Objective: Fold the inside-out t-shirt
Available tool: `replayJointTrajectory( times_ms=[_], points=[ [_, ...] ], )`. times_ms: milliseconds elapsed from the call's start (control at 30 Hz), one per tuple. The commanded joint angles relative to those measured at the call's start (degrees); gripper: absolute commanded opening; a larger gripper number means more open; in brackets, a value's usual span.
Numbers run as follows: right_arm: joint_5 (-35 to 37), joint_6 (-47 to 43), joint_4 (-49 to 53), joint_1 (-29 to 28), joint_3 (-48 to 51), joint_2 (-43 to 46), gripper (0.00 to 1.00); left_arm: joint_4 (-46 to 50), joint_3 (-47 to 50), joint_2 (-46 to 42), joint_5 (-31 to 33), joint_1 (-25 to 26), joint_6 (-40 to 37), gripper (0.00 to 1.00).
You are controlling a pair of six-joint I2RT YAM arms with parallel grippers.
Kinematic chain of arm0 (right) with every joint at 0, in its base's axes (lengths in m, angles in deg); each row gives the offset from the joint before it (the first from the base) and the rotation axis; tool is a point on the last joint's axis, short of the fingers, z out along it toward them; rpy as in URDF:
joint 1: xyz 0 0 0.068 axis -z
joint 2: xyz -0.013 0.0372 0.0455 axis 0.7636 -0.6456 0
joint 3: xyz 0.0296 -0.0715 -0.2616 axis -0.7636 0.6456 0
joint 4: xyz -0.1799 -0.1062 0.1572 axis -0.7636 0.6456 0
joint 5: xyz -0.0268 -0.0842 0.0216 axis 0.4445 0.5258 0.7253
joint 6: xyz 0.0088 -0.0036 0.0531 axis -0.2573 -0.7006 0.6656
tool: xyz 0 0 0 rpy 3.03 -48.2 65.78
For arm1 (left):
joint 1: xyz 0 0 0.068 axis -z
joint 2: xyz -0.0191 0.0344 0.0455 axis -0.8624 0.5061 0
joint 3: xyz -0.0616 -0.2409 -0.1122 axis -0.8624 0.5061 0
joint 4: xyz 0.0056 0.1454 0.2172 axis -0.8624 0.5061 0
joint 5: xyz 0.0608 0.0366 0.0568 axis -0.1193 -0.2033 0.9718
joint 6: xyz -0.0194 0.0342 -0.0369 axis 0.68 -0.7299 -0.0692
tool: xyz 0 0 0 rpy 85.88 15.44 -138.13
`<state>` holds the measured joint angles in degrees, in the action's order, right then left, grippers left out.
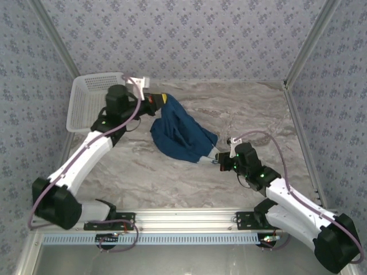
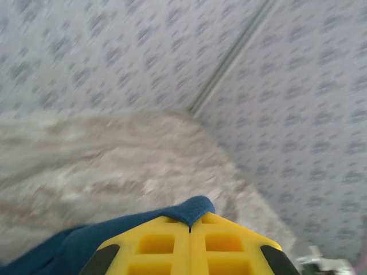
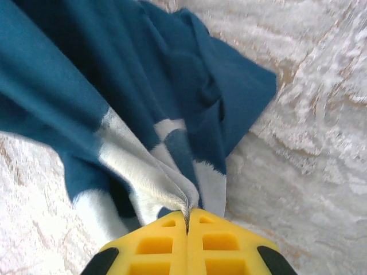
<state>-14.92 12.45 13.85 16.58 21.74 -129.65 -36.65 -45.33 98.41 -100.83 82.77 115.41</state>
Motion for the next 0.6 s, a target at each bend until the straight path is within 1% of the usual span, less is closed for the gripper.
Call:
replayJointTrajectory(
  times_ms=[0, 100, 200, 267, 300, 333, 400, 467, 500, 567],
  points=[
    [4.46, 0.09, -3.92, -1.15, 1.69, 0.48, 0.00, -8.06, -2.22, -2.39, -8.24, -1.04, 4.74, 0.00],
    [7.04, 1.68, -3.24, -1.24, 1.53, -0.39, 0.00, -10.32, -2.90, -3.37, -10.12, -1.97, 7.30, 0.00],
    [8.01, 2.18, 0.07, -0.89, -0.76, -2.94, 0.00, -8.82, -4.04, -3.13, -10.27, -2.18, 8.33, 0.00],
    [6.66, 1.74, 1.19, -0.73, -2.74, -4.73, 0.00, -6.72, -4.68, -2.32, -9.35, -1.87, 8.94, 0.00],
    [3.84, -0.22, 0.84, -0.73, -3.75, -5.92, 0.03, -5.45, -5.03, -1.86, -8.99, -1.51, 8.46, 0.00],
    [1.01, -2.55, 0.62, -0.73, -4.53, -6.46, 0.08, -4.48, -5.21, -1.49, -8.73, -1.04, 7.86, 0.00],
    [-4.55, -8.80, -0.28, -0.84, -6.94, -6.61, 0.24, -2.88, -5.18, -0.78, -9.01, 0.24, 6.29, 0.00],
    [-9.46, -13.23, 0.03, -1.16, -9.74, -5.94, 0.35, -2.18, -5.00, -0.16, -10.17, 1.55, 4.73, 0.00],
    [-11.22, -15.08, -1.05, -1.61, -11.27, -5.38, 0.43, -1.55, -5.02, 0.08, -10.82, 2.35, 3.75, 0.00],
    [-15.08, -17.53, -4.38, -2.13, -13.16, -5.08, 0.53, -0.18, -5.10, 0.42, -11.91, 3.39, 2.08, 0.00]
  ],
)
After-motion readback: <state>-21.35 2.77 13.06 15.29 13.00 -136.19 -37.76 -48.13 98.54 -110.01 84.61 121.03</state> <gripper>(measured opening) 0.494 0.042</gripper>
